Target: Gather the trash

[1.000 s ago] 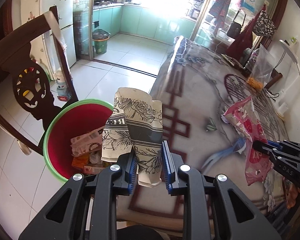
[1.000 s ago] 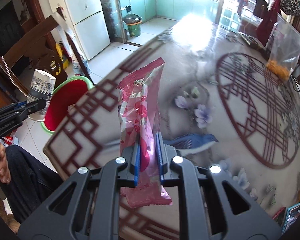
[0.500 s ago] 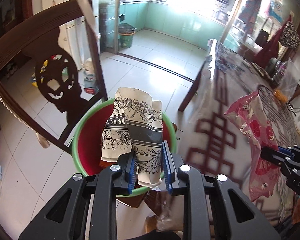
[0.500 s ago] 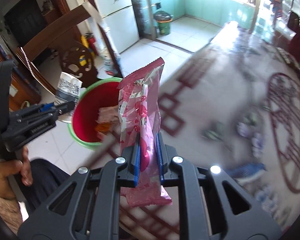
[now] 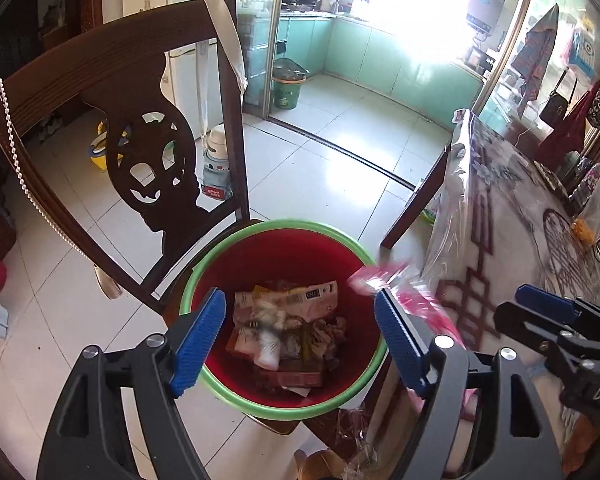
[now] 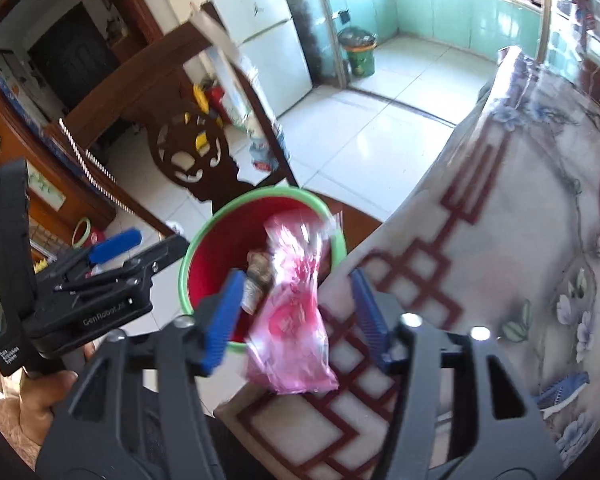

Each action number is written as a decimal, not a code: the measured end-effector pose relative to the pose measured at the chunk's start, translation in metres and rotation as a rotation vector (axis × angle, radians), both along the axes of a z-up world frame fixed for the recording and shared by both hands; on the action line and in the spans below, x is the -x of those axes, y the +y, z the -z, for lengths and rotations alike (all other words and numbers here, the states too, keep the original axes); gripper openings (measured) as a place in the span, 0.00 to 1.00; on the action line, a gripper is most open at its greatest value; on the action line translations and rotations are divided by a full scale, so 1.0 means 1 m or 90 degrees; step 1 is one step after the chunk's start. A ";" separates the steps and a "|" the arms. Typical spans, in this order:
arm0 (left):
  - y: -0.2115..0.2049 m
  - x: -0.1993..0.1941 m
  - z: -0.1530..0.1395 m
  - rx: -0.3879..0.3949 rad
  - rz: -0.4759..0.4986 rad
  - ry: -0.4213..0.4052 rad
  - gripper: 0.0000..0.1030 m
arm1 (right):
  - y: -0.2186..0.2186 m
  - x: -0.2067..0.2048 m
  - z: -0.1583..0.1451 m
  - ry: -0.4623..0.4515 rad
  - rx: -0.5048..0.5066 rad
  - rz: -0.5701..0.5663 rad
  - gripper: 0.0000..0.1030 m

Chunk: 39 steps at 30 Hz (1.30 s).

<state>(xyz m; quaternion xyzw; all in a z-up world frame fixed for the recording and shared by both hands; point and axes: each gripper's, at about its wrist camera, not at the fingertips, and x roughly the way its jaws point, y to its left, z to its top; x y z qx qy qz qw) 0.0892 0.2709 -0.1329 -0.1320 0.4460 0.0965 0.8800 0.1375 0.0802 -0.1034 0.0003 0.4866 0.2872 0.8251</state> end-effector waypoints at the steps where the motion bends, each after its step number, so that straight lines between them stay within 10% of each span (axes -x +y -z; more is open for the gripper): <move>1: -0.001 0.002 0.000 0.003 -0.002 0.000 0.78 | -0.006 0.001 -0.002 0.001 -0.003 0.010 0.67; 6: -0.025 0.018 -0.014 0.018 0.010 -0.035 0.92 | -0.046 0.020 -0.020 -0.059 0.001 0.062 0.95; 15: -0.138 0.028 -0.057 0.020 0.147 -0.136 0.92 | -0.174 0.085 -0.060 -0.249 0.052 0.228 0.96; 20: -0.202 0.053 -0.102 0.039 0.174 -0.294 0.92 | -0.233 0.113 -0.084 -0.274 0.083 0.321 0.96; 27: -0.265 0.086 -0.141 -0.073 0.162 -0.411 0.92 | -0.272 0.135 -0.099 -0.309 0.097 0.361 0.95; 32: -0.290 0.098 -0.138 -0.142 0.158 -0.397 0.92 | -0.282 0.142 -0.103 -0.300 0.077 0.373 0.95; 39: -0.287 0.097 -0.131 -0.082 0.175 -0.338 0.92 | -0.273 0.148 -0.103 -0.304 0.102 0.377 0.95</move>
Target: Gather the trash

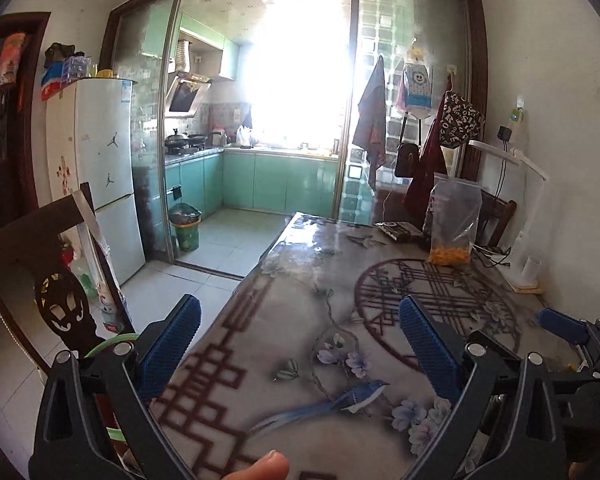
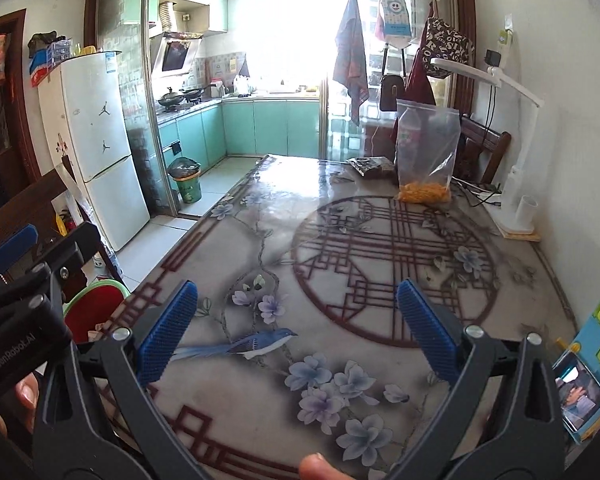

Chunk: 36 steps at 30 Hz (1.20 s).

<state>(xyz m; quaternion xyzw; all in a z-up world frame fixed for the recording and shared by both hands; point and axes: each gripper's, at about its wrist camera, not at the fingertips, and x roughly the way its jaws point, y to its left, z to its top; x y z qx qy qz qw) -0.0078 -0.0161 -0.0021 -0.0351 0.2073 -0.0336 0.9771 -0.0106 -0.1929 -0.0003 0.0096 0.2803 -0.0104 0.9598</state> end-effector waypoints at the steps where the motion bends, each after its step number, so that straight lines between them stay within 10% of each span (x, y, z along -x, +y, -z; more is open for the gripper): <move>1: 0.002 0.000 0.001 0.000 -0.001 0.004 0.92 | 0.000 0.001 0.000 0.000 0.004 0.003 0.95; 36: 0.029 -0.003 0.002 -0.021 -0.070 0.006 0.92 | -0.013 0.002 0.000 0.005 0.033 0.081 0.96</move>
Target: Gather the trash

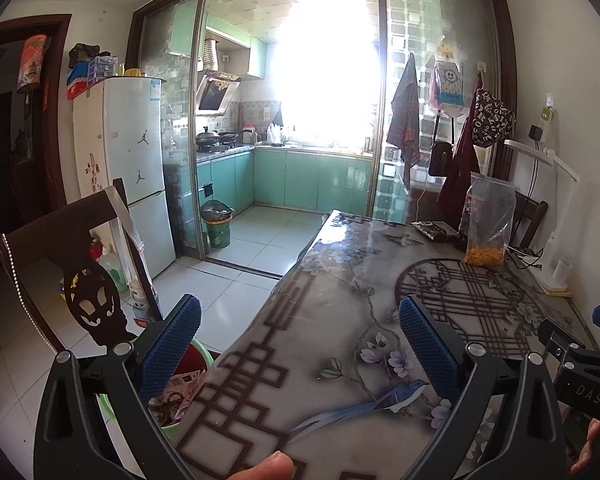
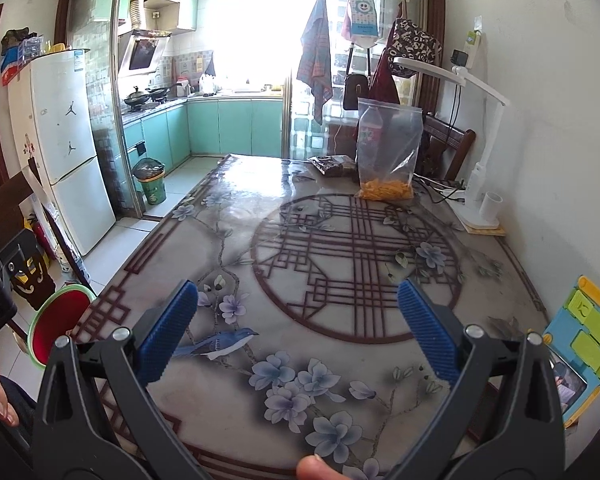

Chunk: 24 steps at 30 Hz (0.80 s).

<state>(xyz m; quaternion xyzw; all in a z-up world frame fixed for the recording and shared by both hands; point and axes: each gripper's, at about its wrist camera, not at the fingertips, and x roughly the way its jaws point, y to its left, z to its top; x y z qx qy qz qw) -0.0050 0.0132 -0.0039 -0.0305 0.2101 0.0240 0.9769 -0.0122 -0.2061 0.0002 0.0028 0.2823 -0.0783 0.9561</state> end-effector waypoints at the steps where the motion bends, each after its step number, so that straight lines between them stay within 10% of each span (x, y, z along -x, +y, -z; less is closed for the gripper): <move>1: 0.001 -0.001 0.000 0.004 0.000 0.002 0.92 | 0.000 0.000 0.000 0.000 0.001 0.000 0.96; 24: 0.005 -0.002 0.006 0.006 -0.004 0.014 0.92 | -0.001 -0.004 0.006 0.017 0.011 0.009 0.96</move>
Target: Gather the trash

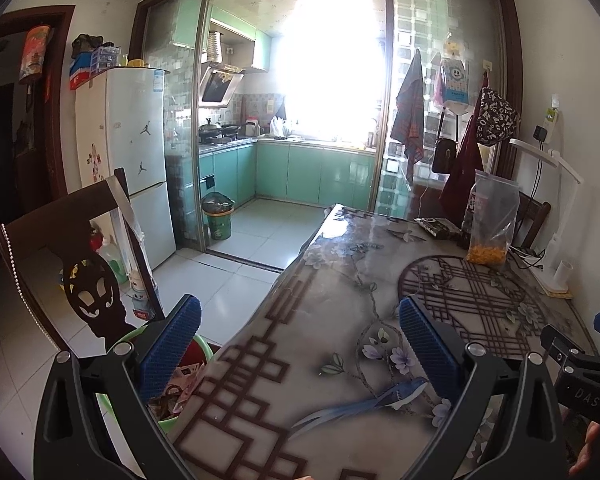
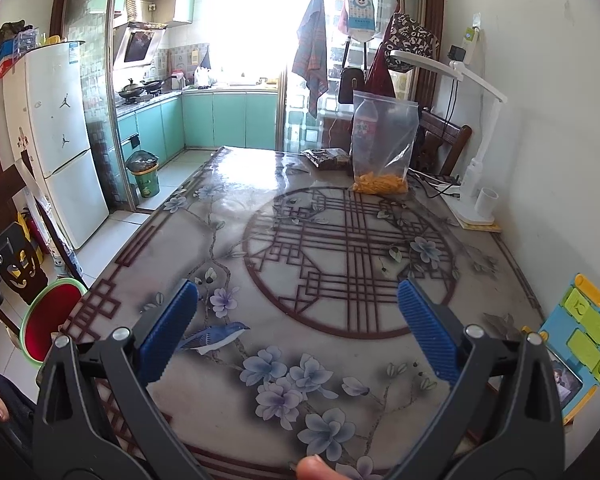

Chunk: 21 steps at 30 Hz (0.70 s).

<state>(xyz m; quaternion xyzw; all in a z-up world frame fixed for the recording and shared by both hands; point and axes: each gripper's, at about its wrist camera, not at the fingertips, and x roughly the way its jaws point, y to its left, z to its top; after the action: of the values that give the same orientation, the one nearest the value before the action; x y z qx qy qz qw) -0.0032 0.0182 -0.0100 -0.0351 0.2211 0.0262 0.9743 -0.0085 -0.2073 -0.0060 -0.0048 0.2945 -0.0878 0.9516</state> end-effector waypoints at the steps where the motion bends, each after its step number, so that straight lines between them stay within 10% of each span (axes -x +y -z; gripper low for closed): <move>1: 0.000 0.000 0.000 0.000 0.000 0.001 0.92 | 0.000 0.000 0.000 0.001 0.000 0.000 0.96; 21: -0.005 -0.003 0.003 -0.014 0.005 0.009 0.92 | -0.001 -0.001 0.005 0.011 -0.002 0.001 0.96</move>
<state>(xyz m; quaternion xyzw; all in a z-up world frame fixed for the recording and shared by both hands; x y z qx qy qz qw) -0.0001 0.0132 -0.0131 -0.0232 0.2275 0.0251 0.9732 -0.0072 -0.2088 -0.0109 -0.0038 0.3031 -0.0882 0.9489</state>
